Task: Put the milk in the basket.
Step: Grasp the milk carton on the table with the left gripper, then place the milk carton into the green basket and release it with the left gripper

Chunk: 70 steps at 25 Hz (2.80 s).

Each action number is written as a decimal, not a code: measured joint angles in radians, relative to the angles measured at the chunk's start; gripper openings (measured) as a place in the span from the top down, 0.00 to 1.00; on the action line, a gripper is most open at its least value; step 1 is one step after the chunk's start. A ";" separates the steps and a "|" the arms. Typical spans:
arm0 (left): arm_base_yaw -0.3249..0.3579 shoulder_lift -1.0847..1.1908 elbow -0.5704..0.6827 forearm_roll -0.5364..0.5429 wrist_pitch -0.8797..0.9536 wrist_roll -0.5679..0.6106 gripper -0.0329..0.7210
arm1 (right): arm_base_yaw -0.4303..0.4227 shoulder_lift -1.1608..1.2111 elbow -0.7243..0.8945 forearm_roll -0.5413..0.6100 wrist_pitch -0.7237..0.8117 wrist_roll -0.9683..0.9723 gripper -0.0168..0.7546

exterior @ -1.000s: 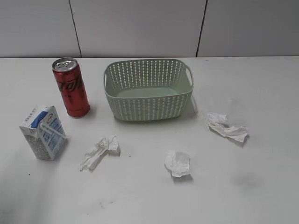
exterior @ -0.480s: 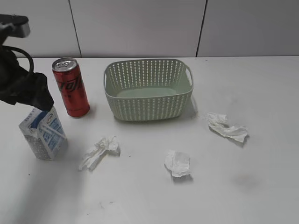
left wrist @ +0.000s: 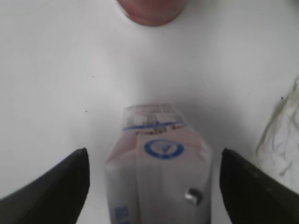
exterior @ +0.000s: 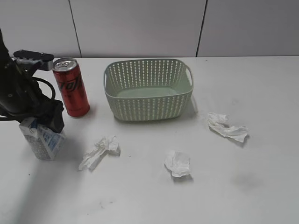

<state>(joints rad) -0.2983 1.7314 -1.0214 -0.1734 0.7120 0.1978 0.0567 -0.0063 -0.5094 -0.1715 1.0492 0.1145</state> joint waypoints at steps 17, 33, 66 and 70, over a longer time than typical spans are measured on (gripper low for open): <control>0.000 0.026 -0.004 -0.005 0.051 -0.001 0.54 | 0.000 0.000 0.000 0.000 0.000 0.000 0.22; -0.026 -0.117 -0.449 -0.109 0.259 -0.003 0.55 | 0.000 0.000 0.000 0.000 0.000 0.000 0.22; -0.219 0.458 -0.754 -0.139 0.102 -0.003 0.16 | 0.000 0.000 0.000 0.000 0.000 0.000 0.22; -0.219 0.444 -0.755 -0.140 0.104 -0.003 0.08 | 0.000 0.000 0.000 0.000 0.000 0.000 0.22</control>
<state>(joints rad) -0.5172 2.1756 -1.7765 -0.3129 0.8158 0.1943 0.0567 -0.0063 -0.5094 -0.1715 1.0492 0.1145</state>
